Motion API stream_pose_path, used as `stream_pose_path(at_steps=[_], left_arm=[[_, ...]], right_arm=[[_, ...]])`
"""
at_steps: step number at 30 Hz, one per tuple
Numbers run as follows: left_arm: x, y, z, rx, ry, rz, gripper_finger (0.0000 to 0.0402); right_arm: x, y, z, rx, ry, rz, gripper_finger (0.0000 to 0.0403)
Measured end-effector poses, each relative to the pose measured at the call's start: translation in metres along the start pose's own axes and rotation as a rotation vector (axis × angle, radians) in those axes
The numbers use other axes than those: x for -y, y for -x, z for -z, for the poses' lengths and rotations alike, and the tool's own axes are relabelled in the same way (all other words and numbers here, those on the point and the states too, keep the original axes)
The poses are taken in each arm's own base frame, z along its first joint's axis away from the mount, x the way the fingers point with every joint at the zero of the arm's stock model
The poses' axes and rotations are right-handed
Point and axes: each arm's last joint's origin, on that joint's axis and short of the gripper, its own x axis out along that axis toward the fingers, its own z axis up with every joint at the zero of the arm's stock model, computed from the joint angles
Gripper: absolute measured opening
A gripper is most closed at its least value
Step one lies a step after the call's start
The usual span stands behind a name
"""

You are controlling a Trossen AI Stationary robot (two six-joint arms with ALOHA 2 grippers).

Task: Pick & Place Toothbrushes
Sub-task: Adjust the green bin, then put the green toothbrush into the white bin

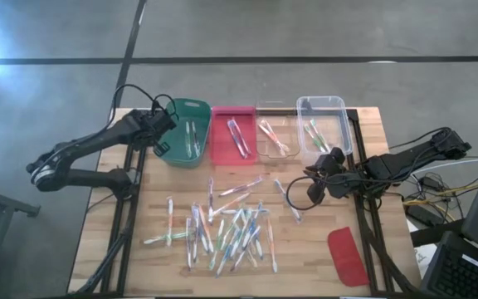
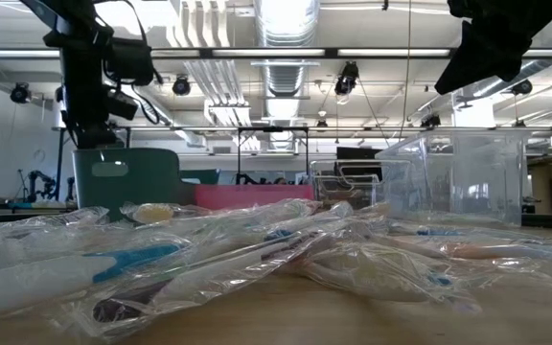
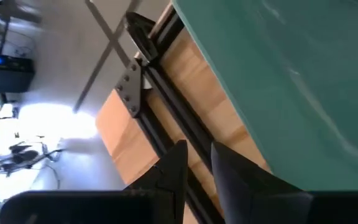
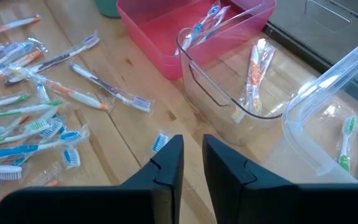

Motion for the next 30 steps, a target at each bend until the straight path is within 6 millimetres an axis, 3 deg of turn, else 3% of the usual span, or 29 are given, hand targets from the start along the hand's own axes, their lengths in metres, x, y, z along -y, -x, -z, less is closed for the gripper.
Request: stream_pose_path(at_steps=[5,13,20,25,30], left_arm=[[0.001,0.0,0.0,0.0,0.034,0.031,0.0078],[0.006,0.001,-0.004,0.024,0.084,0.226,0.0078],[0.004,0.002,-0.006,0.045,0.052,0.169,0.0078],[-0.013,0.016,-0.012,0.054,0.067,-0.014,0.0078],[-0.031,0.044,-0.016,0.121,0.118,0.03,0.0078]], right_arm=[[0.0,0.0,0.0,0.001,-0.002,-0.001,0.0043],[0.0,0.0,0.0,0.002,-0.002,-0.002,0.0056],[0.0,0.0,0.0,0.003,-0.003,-0.003,0.0081],[0.0,0.0,0.0,0.003,-0.003,-0.003,0.0098],[0.0,0.0,0.0,0.003,-0.003,-0.003,0.0112]])
